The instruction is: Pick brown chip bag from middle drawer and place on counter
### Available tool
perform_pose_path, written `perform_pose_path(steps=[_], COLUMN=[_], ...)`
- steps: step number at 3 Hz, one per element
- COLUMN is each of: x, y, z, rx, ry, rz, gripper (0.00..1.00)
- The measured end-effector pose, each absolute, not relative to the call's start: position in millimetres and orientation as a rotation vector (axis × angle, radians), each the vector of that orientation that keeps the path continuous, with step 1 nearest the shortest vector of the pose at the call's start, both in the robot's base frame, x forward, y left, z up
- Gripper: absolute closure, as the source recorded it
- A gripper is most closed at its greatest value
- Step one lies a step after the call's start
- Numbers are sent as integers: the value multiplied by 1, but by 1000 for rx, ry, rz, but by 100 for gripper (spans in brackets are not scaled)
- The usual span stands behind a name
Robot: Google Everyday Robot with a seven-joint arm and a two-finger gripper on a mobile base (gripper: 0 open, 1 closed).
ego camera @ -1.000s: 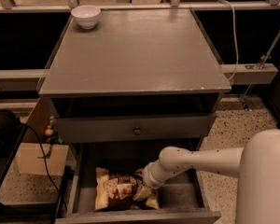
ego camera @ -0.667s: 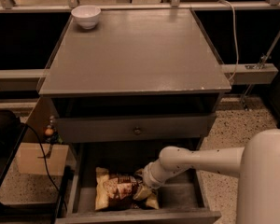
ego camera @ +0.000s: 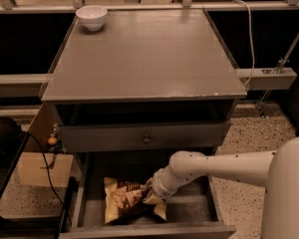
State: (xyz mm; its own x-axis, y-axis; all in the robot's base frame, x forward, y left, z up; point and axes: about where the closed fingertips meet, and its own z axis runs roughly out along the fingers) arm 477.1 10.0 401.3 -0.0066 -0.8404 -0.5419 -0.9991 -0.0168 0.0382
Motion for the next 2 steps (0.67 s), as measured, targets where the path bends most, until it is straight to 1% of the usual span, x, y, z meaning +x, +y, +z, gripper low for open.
perform_pose_path(steps=[2], x=[477], y=[8], z=[427], rx=[-1920], ry=[1899], rz=[568], gripper=[100])
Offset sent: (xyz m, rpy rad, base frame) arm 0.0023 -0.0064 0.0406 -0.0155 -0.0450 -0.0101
